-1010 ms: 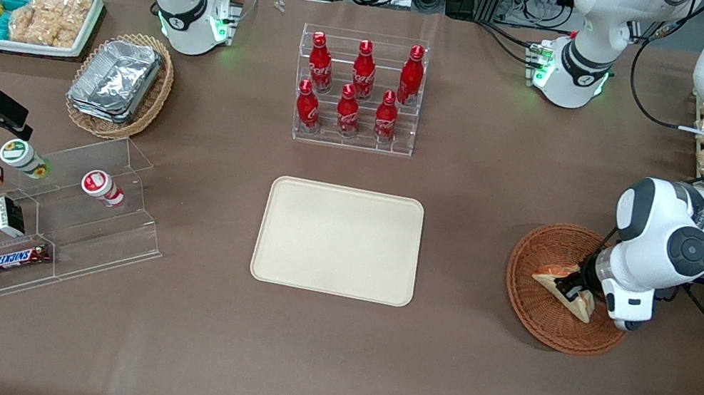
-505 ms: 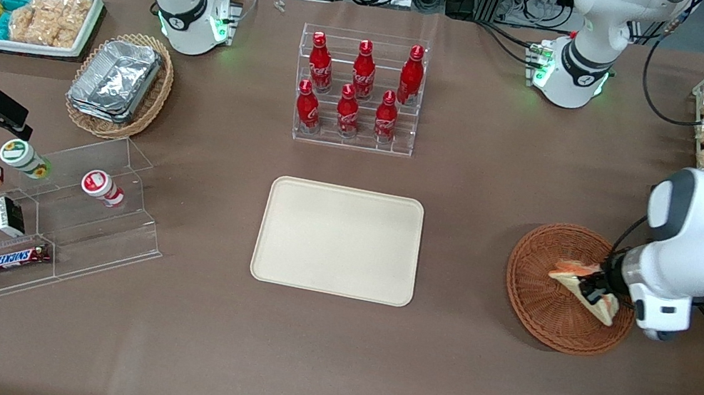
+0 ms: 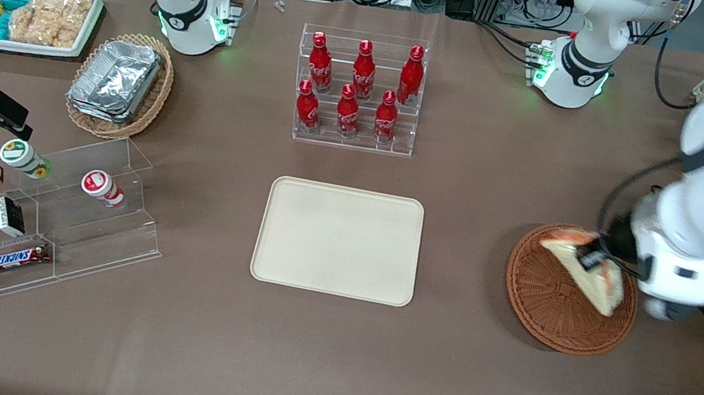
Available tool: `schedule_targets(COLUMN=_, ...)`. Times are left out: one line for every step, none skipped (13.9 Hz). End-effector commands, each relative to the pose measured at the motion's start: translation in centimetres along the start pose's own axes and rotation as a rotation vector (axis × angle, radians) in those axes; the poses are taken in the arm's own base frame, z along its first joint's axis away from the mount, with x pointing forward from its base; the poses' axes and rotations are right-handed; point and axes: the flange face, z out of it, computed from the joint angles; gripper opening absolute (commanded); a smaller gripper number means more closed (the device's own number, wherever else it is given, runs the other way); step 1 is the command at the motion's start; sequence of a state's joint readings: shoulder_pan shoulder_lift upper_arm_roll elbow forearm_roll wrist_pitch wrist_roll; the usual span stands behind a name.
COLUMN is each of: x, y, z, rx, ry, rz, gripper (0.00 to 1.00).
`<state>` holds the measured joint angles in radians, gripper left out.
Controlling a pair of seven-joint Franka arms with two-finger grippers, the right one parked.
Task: Place sandwich from basket to tray
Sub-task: 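Lift the sandwich and carry it with the left gripper over the tray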
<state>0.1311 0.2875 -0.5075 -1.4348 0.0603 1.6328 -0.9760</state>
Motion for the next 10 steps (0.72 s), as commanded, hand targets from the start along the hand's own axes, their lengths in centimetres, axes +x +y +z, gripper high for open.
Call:
schedule_targets(x=-6.3, y=6.3, z=3.3, rx=-0.013, ry=-0.004, rz=0.169, gripper=0.0)
schedule_targets(x=-9.0, y=8.7, z=5.7, rx=-0.041, ry=0.013, rz=0.225, gripper=0.0)
schedule_targets(x=-10.9, y=10.4, z=9.1, rx=-0.059, ry=0.025, rz=0.272, gripper=0.0)
schedule_targets(x=-13.4, y=12.1, z=12.2, rx=-0.064, ry=0.057, rz=0.337, gripper=0.0)
schedule_targets(x=-15.2, y=13.7, z=15.5, rx=-0.054, ry=0.074, rz=0.389, gripper=0.0)
schedule_targets(x=-15.8, y=14.9, z=19.0, rx=-0.029, ry=0.073, rz=0.411, gripper=0.0)
schedule_targets(x=-16.1, y=15.9, z=22.6, rx=0.002, ry=0.076, rz=0.451, gripper=0.0)
schedule_targets(x=-15.9, y=16.7, z=24.9, rx=0.019, ry=0.089, rz=0.481, gripper=0.0)
schedule_targets(x=-15.6, y=16.8, z=27.0, rx=0.043, ry=0.087, rz=0.497, gripper=0.0)
schedule_targets(x=-15.3, y=16.7, z=27.8, rx=0.059, ry=0.097, rz=0.514, gripper=0.0)
